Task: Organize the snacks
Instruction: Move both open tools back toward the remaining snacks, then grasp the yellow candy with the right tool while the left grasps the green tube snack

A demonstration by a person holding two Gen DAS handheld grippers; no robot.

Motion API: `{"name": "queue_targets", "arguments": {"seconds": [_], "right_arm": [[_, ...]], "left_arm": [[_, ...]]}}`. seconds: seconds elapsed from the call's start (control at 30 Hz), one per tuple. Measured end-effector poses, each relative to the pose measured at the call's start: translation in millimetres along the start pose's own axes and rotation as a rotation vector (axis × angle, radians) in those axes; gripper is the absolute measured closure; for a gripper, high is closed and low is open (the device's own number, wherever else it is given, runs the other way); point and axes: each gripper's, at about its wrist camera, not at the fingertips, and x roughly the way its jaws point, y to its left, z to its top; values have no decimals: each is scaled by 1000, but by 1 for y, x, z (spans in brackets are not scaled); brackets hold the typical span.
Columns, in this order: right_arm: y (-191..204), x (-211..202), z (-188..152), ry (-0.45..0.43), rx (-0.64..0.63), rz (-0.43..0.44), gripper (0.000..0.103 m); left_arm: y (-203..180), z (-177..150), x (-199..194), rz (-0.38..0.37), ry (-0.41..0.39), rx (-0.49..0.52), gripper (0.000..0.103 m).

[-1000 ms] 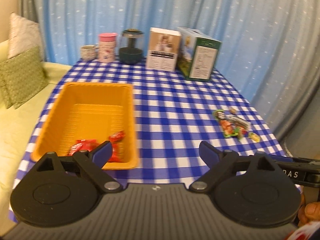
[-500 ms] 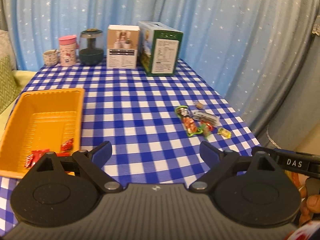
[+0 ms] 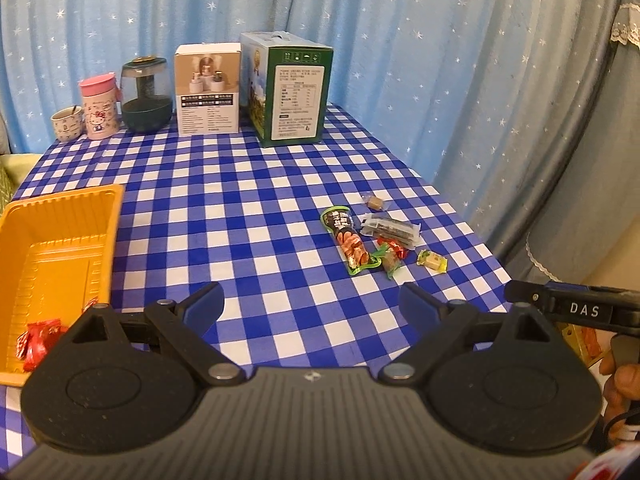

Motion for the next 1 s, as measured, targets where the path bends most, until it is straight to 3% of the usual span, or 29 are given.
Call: {"name": "queue_targets", "arguments": {"seconds": [0.6, 1.0], "right_arm": [[-31, 84, 24, 62, -180, 47, 33], [-28, 151, 22, 85, -487, 130, 54]], "left_arm": [[-9, 17, 83, 6, 41, 15, 10], [-9, 10, 125, 4, 80, -3, 10]]}}
